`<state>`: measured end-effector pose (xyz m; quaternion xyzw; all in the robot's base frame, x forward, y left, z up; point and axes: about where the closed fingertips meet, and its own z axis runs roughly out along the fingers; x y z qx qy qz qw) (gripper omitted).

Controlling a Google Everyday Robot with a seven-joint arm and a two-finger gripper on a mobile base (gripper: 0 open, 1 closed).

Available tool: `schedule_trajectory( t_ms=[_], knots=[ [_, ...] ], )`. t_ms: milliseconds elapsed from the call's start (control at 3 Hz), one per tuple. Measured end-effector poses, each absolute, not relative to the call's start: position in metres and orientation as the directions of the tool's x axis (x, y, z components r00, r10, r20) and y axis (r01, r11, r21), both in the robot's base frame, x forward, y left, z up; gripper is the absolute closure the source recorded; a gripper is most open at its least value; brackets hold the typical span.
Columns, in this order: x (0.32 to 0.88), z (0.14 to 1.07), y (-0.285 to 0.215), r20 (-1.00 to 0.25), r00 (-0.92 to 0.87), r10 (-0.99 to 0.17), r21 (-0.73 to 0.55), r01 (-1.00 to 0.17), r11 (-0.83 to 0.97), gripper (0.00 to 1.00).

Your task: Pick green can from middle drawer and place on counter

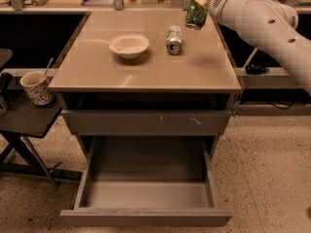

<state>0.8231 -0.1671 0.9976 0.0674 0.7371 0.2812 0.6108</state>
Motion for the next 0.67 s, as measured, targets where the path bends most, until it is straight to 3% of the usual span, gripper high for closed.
schedule_trajectory(
  t_ms=[333, 667],
  knots=[
    [0.8231, 0.9976, -0.1671, -0.863, -0.245, 0.443, 0.497, -0.244, 0.833, 0.11],
    [0.8231, 0.9975, -0.1668, -0.862, -0.245, 0.443, 0.497, -0.244, 0.833, 0.0]
  ],
)
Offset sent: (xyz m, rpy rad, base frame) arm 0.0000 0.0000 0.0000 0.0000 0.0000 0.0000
